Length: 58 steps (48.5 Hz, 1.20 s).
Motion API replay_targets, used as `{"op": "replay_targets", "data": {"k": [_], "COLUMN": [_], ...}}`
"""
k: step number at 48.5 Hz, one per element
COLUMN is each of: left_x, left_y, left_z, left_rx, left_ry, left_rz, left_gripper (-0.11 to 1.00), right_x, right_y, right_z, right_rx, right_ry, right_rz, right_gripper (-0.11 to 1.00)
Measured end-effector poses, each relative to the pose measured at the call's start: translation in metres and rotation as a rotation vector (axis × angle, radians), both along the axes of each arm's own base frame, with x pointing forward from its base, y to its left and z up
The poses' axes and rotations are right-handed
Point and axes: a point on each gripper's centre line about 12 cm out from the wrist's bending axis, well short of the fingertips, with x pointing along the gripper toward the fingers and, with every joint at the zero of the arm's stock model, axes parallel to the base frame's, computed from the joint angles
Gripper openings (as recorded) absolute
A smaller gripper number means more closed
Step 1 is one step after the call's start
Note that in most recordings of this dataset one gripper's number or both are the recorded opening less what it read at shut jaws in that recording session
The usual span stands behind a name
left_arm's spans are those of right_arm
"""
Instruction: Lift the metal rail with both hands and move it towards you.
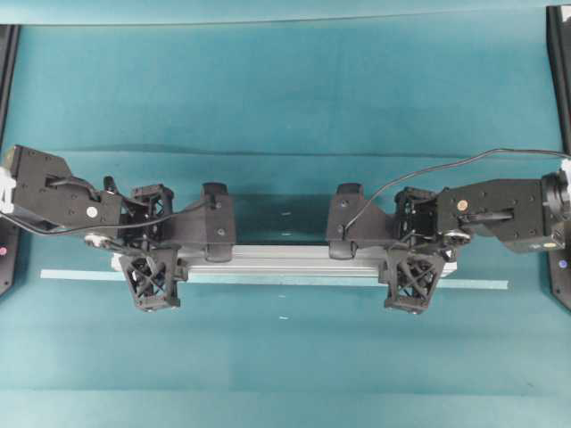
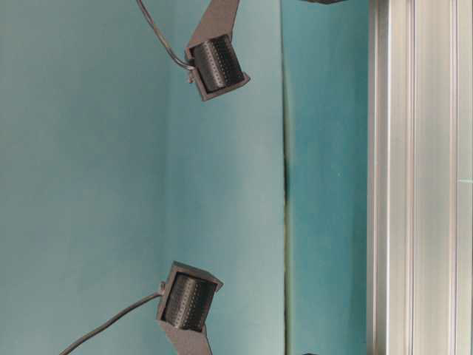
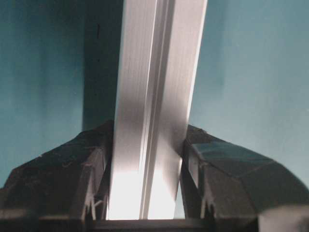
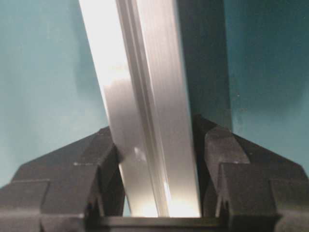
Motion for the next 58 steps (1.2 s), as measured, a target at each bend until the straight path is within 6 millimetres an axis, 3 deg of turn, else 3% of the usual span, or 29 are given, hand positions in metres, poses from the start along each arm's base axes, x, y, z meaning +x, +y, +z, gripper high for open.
{"op": "replay_targets", "data": {"k": [7,10,16,21,34,40,51,58], "left_x": [0.0,0.0,-0.005,-0.008,-0.009,-0.008,-0.014,-0.019], "left_y": [0.0,0.0,0.001,0.002,0.002,0.001,0.002,0.001], "left_z": [0.001,0.0,-0.004,-0.006,-0.005,0.005,0.036,0.068], "left_rx": [0.0,0.0,-0.003,-0.004,0.0,0.0,0.007,0.011], "left_ry": [-0.005,-0.005,0.015,0.023,0.02,-0.009,-0.073,-0.174], "left_rz": [-0.002,0.0,0.013,0.021,0.006,0.003,-0.018,-0.031], "left_gripper": [0.32,0.36,0.72,0.92,0.94,0.94,0.94,0.94], "right_x": [0.0,-0.001,-0.002,-0.001,0.001,0.001,0.002,0.0], "right_y": [0.0,0.001,0.002,0.009,0.012,0.009,-0.008,-0.01], "right_z": [0.0,-0.001,-0.003,-0.003,-0.002,0.003,0.041,0.072], "right_rx": [0.0,0.011,0.027,0.028,0.025,0.01,-0.007,-0.01], "right_ry": [-0.001,0.008,0.019,0.016,-0.004,-0.019,-0.139,-0.243], "right_rz": [0.0,-0.034,-0.068,-0.048,-0.038,-0.029,-0.061,-0.067], "right_gripper": [0.43,0.57,0.86,0.99,0.99,0.99,0.99,0.99]}}
